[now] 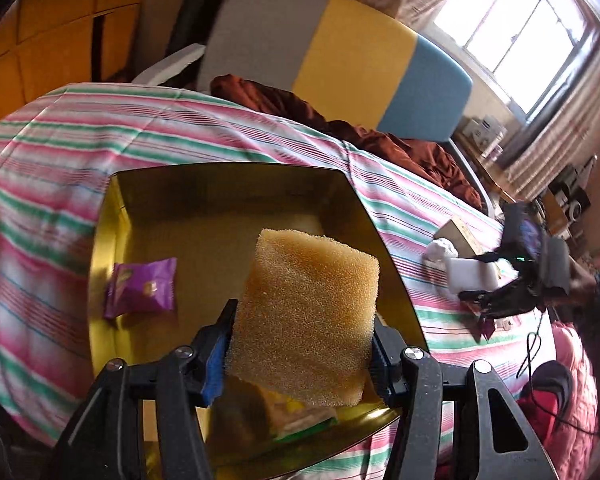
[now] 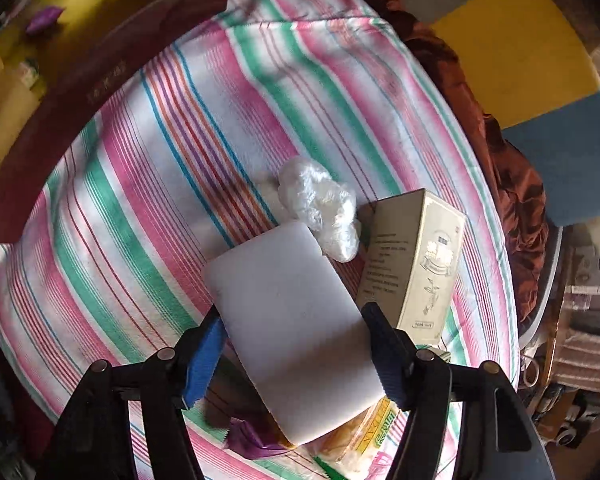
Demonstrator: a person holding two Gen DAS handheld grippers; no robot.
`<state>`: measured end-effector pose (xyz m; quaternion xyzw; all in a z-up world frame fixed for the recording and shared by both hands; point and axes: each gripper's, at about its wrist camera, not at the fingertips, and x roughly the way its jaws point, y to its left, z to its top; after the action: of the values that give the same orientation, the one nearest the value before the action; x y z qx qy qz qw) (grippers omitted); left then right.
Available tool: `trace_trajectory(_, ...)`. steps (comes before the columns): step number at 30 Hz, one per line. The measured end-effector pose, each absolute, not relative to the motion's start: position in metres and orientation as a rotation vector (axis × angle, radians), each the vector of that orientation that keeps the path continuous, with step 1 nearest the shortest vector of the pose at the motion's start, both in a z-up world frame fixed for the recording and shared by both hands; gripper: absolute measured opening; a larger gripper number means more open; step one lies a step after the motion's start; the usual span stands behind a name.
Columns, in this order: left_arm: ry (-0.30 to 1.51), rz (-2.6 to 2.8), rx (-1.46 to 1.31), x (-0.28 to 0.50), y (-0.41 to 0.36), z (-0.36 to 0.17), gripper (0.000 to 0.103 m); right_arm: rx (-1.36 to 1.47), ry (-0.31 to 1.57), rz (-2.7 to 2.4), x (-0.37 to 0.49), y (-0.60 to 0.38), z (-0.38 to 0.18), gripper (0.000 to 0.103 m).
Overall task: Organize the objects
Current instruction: 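Carry the yellow sponge to the tray with the left gripper while the right grasps the white eraser sponge, then release the yellow sponge into the tray with left while right carries the white sponge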
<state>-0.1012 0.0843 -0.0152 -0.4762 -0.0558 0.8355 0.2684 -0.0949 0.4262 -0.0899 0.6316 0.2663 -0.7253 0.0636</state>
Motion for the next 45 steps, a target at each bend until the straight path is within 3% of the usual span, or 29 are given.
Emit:
trace_trajectory(3,-0.186,2.284,-1.276,-0.097,0.069,-0.013,0.057,1.833,0.681,-2.362,-0.081,0.430,-0.068,0.069)
trace_trajectory(11,-0.253,2.419,-1.241,-0.081,0.017,-0.007,0.057,1.585,0.084,-2.741,-0.039,0.422,-0.032,0.069)
trace_trajectory(19,-0.152,2.530,-1.160,-0.052,0.007,-0.008,0.057,1.393,-0.265,-2.803,-0.013,0.370,-0.029,0.069)
trace_trajectory(26,-0.043,2.510,-1.092,-0.028,0.034,-0.007,0.057,1.342,-0.314,-2.773,0.002,0.332,-0.028,0.069)
trace_trajectory(45,-0.016,2.513,-1.085,-0.025,0.042,-0.016,0.058,1.290,-0.210,-2.687,-0.009,0.261,-0.018,0.069)
